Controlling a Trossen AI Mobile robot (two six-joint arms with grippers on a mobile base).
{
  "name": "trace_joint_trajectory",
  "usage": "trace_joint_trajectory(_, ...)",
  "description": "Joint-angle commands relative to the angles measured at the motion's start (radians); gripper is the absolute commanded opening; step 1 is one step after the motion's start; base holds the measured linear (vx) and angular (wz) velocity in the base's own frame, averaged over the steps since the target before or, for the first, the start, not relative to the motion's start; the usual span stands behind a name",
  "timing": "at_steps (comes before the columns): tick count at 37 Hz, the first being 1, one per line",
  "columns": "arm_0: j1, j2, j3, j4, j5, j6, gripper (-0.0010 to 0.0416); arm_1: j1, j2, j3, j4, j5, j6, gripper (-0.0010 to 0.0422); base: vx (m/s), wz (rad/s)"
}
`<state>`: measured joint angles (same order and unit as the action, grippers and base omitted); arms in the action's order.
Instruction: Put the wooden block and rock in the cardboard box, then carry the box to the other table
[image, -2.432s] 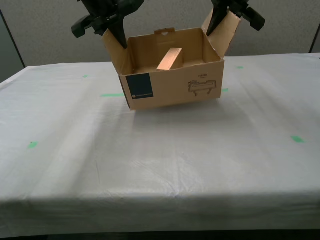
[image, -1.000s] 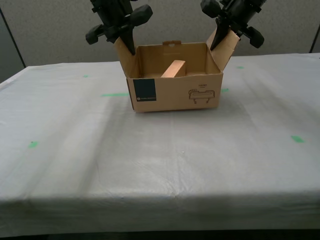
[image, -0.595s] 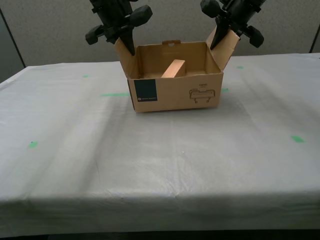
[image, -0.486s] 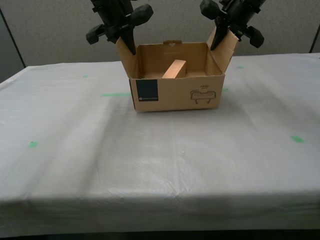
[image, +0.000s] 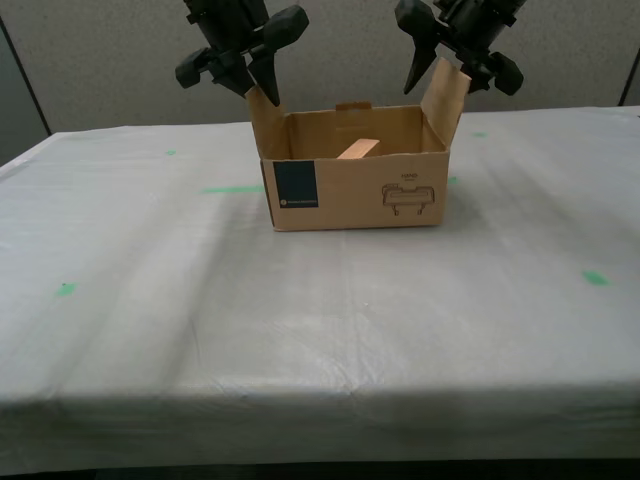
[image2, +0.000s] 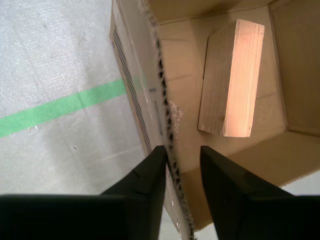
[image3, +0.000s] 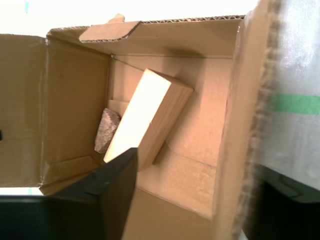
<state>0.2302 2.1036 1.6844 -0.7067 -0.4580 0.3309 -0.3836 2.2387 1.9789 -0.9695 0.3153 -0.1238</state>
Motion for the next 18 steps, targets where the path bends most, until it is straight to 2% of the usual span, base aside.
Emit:
trace_joint_trajectory(1,0.002,-0.001,0.001,0.002,-0.005,0.002,0.0286,0.0,-0.001,0.001,0.0,0.006,0.005,0.014,0.0,0.0)
trace_joint_trajectory(4,0.003,-0.001,0.001,0.001,-0.005,0.002,0.0317,0.0,-0.001,0.001,0.0,0.005,0.004,0.0178,0.0,0.0)
trace_joint_trajectory(8,0.005,-0.001,0.001,0.001,-0.005,0.002,0.0336,0.0,-0.001,0.001,0.0,0.005,0.0,0.0226,0.0,0.0)
trace_joint_trajectory(18,0.006,-0.002,0.001,0.0,-0.005,0.002,0.0347,0.003,-0.001,0.001,0.0,0.005,0.001,0.0334,0.0,0.0)
